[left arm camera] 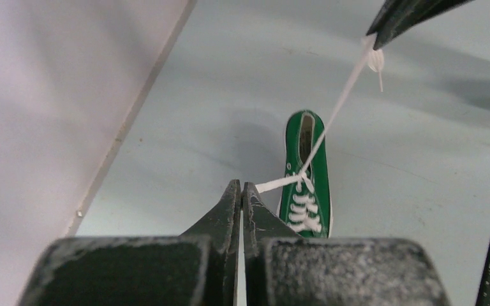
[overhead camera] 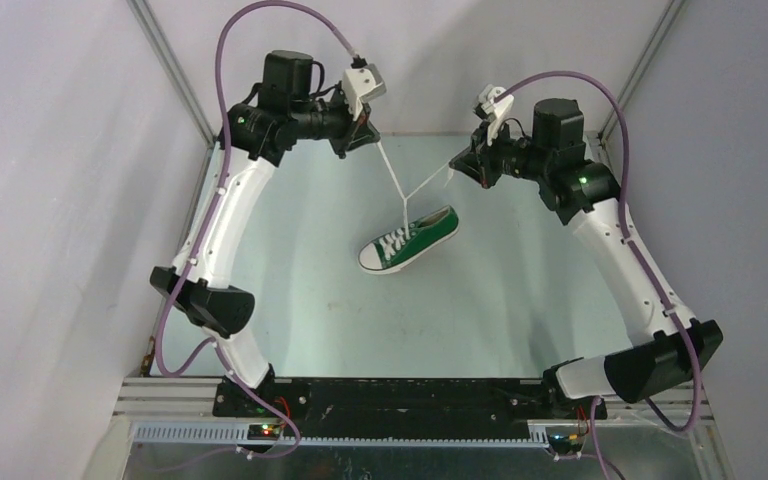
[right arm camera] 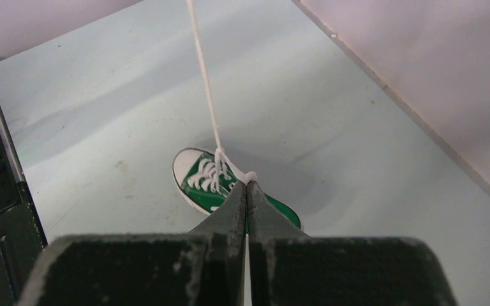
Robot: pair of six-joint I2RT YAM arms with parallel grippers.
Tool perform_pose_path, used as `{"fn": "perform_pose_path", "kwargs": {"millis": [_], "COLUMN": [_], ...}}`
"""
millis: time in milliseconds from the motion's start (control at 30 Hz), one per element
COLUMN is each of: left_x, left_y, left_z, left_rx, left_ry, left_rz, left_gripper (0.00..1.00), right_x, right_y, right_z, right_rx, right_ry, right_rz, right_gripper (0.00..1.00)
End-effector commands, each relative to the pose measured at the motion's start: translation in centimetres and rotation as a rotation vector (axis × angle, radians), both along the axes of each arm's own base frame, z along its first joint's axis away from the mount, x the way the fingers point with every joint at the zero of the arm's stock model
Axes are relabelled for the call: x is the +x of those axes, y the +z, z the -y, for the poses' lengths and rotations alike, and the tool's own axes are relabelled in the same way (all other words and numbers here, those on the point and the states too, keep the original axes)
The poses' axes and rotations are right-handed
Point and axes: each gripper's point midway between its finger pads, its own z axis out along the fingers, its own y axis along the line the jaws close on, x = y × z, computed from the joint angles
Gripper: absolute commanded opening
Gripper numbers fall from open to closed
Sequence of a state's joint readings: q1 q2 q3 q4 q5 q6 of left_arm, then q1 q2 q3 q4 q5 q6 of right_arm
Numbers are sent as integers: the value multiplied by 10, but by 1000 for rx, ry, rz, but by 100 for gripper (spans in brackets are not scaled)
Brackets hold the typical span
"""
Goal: Tie the shoes
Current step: Tie the shoelace on the shoe.
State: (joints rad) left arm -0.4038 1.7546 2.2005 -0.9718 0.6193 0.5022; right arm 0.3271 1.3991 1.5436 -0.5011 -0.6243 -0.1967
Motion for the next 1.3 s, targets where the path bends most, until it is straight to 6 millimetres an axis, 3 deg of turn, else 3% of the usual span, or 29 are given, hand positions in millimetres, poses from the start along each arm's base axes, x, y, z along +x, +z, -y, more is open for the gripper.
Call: {"fn": "perform_pose_path", "kwargs": {"millis": [0,133,300,433,533,600,633,700,800,867,967,1033,1100,1267], "left_x": [5,7,2,-16,-16,-14,-13,-17,-20,-24,-23,-16,-6,15], "left_y": [48,46,38,4,-49,-84,-95,-148,-203,-237,-272,-285,-293,-324], "left_z": [3,8,27,36,32,28,25,23,18,14,12,10,10,-2], "left_rx": [-54,-78,-138,-123,-78,-66,-67,-55,-9,31,40,48,52,142], "left_ry": [-21,-31,-62,-114,-40,54,88,155,215,248,313,349,375,458], "left_rz": [183,161,85,-58,-236,-365,-404,-541,-647,-731,-808,-808,-795,-768], "left_gripper": [0,0,0,0,0,0,0,0,0,0,0,0,0,0], "right_x": [-10,-14,-8,0,9,29,47,78,128,153,171,167,151,78], "right_y": [19,21,10,-7,-35,-56,-76,-101,-151,-182,-216,-237,-260,-303], "right_z": [2,1,6,5,3,2,2,1,-2,2,6,2,2,7], "right_rx": [0,2,6,-15,-75,-130,-175,-232,-311,-365,-461,-525,-572,-659], "right_ry": [26,50,27,58,107,117,113,88,46,11,-13,17,73,242], "right_rz": [91,100,64,30,19,35,38,41,-26,-65,-59,-57,-113,-341], "right_gripper": [0,0,0,0,0,0,0,0,0,0,0,0,0,0]}}
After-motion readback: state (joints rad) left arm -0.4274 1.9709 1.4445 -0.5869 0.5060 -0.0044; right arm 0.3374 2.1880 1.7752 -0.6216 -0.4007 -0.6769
